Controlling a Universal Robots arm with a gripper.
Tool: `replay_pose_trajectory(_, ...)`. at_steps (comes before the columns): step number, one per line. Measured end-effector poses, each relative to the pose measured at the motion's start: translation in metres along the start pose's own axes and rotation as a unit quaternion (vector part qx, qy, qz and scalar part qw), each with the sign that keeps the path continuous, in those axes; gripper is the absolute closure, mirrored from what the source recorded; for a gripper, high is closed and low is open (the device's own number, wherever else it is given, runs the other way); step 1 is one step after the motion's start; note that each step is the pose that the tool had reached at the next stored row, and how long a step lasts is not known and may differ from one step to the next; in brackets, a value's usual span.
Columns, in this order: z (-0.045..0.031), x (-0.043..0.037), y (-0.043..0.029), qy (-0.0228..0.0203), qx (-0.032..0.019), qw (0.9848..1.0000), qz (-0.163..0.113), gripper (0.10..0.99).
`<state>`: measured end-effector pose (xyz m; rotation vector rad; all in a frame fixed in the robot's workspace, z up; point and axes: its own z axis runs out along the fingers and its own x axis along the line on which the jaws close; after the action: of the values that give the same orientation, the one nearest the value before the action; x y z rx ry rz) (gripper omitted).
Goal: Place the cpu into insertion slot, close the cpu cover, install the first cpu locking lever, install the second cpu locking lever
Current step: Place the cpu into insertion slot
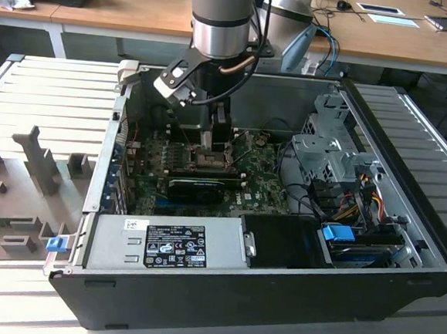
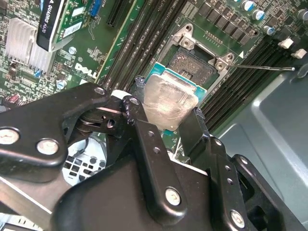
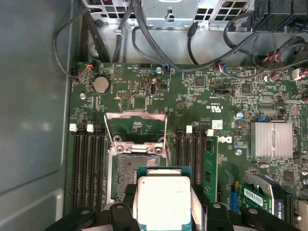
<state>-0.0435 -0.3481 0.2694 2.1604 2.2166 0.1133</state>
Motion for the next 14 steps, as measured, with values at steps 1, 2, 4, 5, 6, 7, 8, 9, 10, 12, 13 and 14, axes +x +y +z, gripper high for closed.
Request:
replay_pose_trajectory(1,0.0006,0.0,-0.0001,0.0,0.0,1.0,0.0,0.557)
replay_pose_trajectory(2,0.0012,0.0,-0.0001,0.0,0.0,1.0,0.0,0.557)
replay_pose_trajectory(4,0.0028,0.0,-0.0004,0.0,0.0,1.0,0.0,0.557)
replay_pose_trajectory(5,0.0033,0.0001,-0.0007,0.0,0.0,1.0,0.0,0.557)
replay_pose_trajectory(6,0.004,0.0003,-0.0007,0.0,0.0,1.0,0.0,0.557)
replay_pose_trajectory(7,0.0046,0.0004,-0.0007,0.0,0.0,1.0,0.0,0.557)
replay_pose_trajectory(8,0.0054,0.0005,-0.0009,0.0001,0.0,1.0,0.0,0.557)
replay_pose_trajectory(9,0.0059,0.0005,-0.001,0.0,0.0,1.0,0.0,0.557)
replay_pose_trajectory(10,0.0065,0.0006,-0.0012,0.0,0.0,1.0,0.0,0.557)
replay_pose_trajectory(12,0.0079,0.0007,-0.0015,0.0,0.0,1.0,0.0,0.557)
replay_pose_trajectory(13,0.0084,0.0007,-0.0017,0.0,0.0,1.0,0.0,0.557)
replay_pose_trajectory(14,0.009,0.0007,-0.0018,0.0,0.0,1.0,0.0,0.557)
